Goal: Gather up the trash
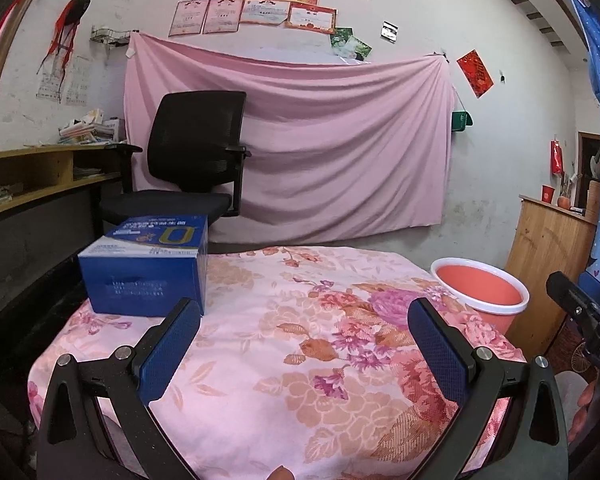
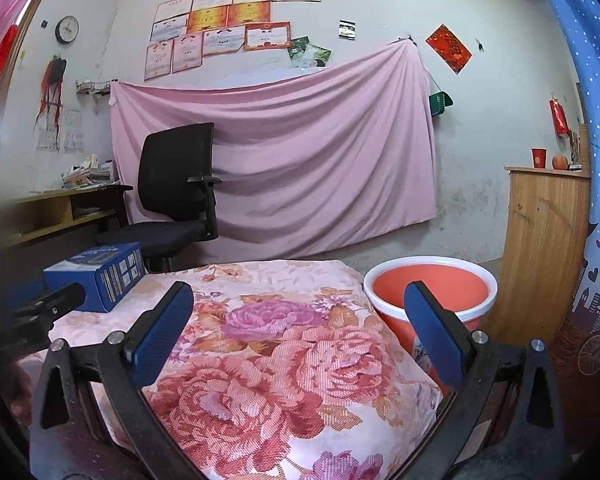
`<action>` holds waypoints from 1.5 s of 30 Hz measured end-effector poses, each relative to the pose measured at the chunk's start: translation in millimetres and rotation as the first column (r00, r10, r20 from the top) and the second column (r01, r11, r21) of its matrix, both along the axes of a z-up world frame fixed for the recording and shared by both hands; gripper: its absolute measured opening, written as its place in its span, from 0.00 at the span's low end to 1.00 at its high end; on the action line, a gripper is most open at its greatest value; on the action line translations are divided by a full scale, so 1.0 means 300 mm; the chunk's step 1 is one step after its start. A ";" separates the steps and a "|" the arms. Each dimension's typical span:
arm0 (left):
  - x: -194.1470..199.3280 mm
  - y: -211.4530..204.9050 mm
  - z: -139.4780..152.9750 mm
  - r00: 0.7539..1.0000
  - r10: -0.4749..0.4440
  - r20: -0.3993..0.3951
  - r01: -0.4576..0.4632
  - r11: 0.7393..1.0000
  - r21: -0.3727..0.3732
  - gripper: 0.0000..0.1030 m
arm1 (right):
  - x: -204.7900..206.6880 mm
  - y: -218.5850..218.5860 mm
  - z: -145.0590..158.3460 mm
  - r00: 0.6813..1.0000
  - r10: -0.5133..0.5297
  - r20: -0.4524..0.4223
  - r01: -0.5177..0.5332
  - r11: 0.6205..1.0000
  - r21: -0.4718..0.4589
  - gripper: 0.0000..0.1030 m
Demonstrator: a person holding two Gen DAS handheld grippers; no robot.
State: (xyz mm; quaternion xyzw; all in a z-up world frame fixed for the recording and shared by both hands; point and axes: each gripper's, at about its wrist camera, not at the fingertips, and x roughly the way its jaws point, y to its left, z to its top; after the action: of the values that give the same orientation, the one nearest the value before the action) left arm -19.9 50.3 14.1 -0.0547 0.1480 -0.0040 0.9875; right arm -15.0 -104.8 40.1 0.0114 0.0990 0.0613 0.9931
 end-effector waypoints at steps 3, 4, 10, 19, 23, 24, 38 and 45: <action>0.013 0.014 -0.011 1.000 -0.001 -0.013 0.000 1.000 -0.021 0.99 | 0.008 -0.001 -0.015 1.000 -0.013 -0.006 0.013 1.000 -0.005 1.00; 0.015 0.019 -0.015 1.000 0.000 -0.014 0.000 1.000 -0.026 0.99 | 0.010 -0.001 -0.020 1.000 -0.018 -0.007 0.018 1.000 -0.007 1.00; 0.028 0.007 -0.029 1.000 0.020 -0.012 -0.020 1.000 0.015 0.99 | 0.026 0.005 -0.040 0.999 -0.030 -0.022 0.030 0.999 -0.022 1.00; 0.051 -0.005 -0.058 1.000 -0.023 -0.005 0.023 0.998 0.053 0.99 | 0.040 0.025 -0.056 0.999 -0.038 -0.036 0.036 0.998 -0.052 1.00; 0.058 0.003 -0.064 1.000 -0.029 -0.007 0.029 0.998 0.050 0.99 | 0.043 0.019 -0.055 0.998 -0.039 -0.039 0.037 0.998 -0.048 1.00; 0.059 0.002 -0.065 1.000 -0.029 -0.007 0.029 0.998 0.050 0.99 | 0.044 0.019 -0.055 0.998 -0.040 -0.039 0.038 0.998 -0.046 1.00; 0.061 0.009 -0.067 0.999 -0.034 -0.001 0.034 0.998 0.057 0.99 | 0.050 0.003 -0.055 0.998 -0.036 -0.046 0.034 0.999 -0.039 1.00; 0.060 0.011 -0.068 0.999 -0.035 -0.001 0.035 0.998 0.057 0.99 | 0.053 0.002 -0.057 0.998 -0.033 -0.048 0.031 0.999 -0.039 1.00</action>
State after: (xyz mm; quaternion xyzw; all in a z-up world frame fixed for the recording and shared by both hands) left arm -1.8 53.7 -6.4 -0.0237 0.1489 -0.0172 0.9884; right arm 0.8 -104.2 22.9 -0.0044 0.1242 0.0432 0.9913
